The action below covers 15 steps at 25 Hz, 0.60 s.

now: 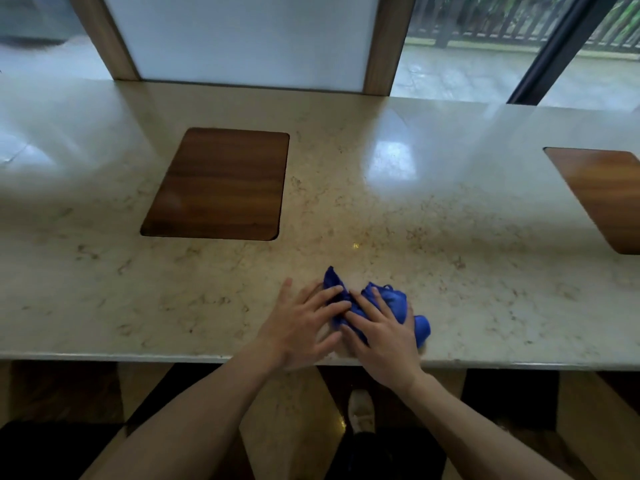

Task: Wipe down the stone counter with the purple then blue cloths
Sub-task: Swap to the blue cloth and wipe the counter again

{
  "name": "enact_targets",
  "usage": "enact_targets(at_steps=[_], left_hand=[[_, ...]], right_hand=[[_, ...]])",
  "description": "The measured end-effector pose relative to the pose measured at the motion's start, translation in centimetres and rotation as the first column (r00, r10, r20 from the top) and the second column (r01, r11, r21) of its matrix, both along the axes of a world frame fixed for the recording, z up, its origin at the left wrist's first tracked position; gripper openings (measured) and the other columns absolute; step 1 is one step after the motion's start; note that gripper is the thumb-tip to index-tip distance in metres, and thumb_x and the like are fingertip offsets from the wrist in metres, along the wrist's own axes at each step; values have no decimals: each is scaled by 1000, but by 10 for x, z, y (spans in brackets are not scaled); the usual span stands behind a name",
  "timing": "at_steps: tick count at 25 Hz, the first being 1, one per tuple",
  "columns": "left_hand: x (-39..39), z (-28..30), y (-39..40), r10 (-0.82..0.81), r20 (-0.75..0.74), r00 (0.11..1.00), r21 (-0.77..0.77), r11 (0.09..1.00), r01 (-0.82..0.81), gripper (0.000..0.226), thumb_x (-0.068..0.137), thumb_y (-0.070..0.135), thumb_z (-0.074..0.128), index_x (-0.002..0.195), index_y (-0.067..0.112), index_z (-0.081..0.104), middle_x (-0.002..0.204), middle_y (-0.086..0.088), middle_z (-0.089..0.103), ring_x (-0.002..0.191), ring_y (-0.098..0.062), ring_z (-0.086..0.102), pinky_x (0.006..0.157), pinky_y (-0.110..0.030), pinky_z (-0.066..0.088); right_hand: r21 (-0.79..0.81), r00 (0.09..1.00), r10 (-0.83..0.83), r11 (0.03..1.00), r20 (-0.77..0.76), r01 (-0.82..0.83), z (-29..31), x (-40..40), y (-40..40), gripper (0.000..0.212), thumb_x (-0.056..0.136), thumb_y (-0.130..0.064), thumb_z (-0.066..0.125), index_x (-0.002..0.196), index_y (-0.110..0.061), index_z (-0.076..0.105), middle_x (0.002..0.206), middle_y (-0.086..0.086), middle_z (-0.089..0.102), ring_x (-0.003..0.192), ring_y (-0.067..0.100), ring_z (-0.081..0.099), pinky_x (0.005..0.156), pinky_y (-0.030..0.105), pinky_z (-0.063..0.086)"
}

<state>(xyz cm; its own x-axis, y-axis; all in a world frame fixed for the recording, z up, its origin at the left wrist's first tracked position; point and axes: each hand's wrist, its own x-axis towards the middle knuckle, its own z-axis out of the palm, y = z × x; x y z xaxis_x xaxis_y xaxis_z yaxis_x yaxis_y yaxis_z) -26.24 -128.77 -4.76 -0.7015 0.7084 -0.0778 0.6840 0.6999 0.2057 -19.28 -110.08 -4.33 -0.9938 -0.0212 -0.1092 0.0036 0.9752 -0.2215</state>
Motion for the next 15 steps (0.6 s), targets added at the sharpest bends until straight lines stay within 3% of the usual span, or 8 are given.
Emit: enact_targets(at_steps=[3,6,8,12,15], left_hand=[[-26,-1,-24,132,-19,991,-89,987,-134,67,89,68,16,151,44,26,164,6,23,150,-27,19,113,-64,18],[-88,-1,-55,368,-19,930,-169,915,-366,71,84,69,8,151,47,13,166,4,7,151,-32,7,114,-64,19],[-133,2,-66,467,-6,884,-126,877,-464,69,83,73,11,149,52,11,166,7,3,151,-34,2,115,-68,15],[-217,6,-68,573,62,817,-47,820,-571,69,81,80,14,146,59,5,165,11,-4,151,-37,-8,113,-74,7],[-276,5,-65,623,79,778,-142,780,-610,71,81,86,16,145,62,-1,165,10,-15,149,-42,-15,107,-79,1]], right_hand=[[-17,998,-61,998,32,62,0,15,-10,54,94,-72,7,142,-61,28,160,-23,11,151,11,-9,113,65,-12],[10,987,-140,990,75,139,-3,16,-19,51,93,-72,3,142,-67,17,160,-26,5,150,12,-12,113,67,-9],[42,977,-207,978,54,205,-5,13,-28,47,95,-71,9,140,-68,20,159,-23,12,151,17,-1,113,70,-3],[48,952,-305,951,-29,306,-7,-34,-49,46,95,-63,24,137,-58,43,151,-11,43,144,27,32,106,76,18],[56,942,-336,941,26,334,-12,-107,-50,45,98,-65,16,143,-64,23,161,-15,22,152,22,6,109,74,-1]])
